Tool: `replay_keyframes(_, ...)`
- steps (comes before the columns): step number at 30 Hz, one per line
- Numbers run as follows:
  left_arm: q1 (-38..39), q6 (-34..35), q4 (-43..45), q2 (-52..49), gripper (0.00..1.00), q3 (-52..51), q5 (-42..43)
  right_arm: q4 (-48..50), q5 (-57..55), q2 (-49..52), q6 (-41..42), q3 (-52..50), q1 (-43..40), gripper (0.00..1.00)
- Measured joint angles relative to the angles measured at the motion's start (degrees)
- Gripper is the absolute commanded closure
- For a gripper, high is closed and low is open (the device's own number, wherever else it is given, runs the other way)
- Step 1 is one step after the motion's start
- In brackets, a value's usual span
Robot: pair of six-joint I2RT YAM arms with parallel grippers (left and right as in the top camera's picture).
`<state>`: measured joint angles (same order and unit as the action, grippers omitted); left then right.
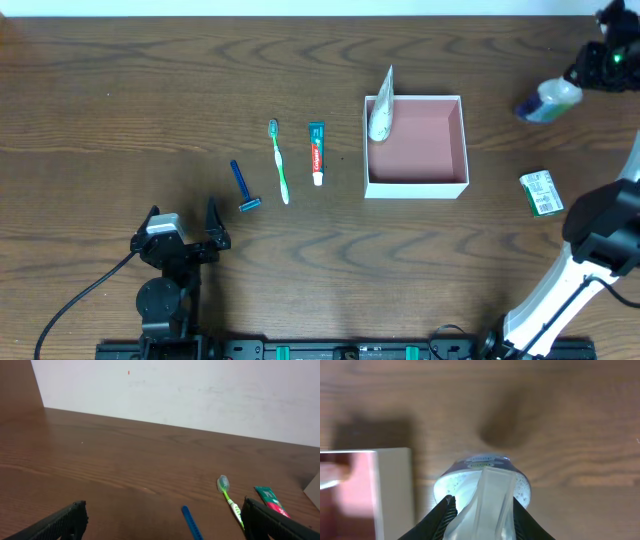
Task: Pack container
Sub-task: 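Carry the soap bottle into the box and release it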
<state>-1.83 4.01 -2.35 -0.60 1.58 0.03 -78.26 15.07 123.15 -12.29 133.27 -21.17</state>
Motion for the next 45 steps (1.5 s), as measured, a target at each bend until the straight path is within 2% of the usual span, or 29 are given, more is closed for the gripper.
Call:
replay_keyframes(10,0.00,0.00,0.02,0.00,0.02,0.00,0.00,-0.63,1.99,-4.17,0.92,2.97,14.91,0.71)
replay_keyframes(20,0.00,0.00,0.02,0.00,0.02,0.00,0.00,1.16,-2.95,-4.17,2.69,2.97,27.98,0.69)
replay_keyframes(36,0.00,0.00,0.02,0.00,0.02,0.00,0.00,-0.63,-10.73,-4.17,11.45,1.55,30.80,0.71)
replay_keyframes(45,0.00,0.00,0.00,0.02,0.02,0.00,0.00,4.57,-11.04,-4.17,16.52,-6.97,30.80,0.72)
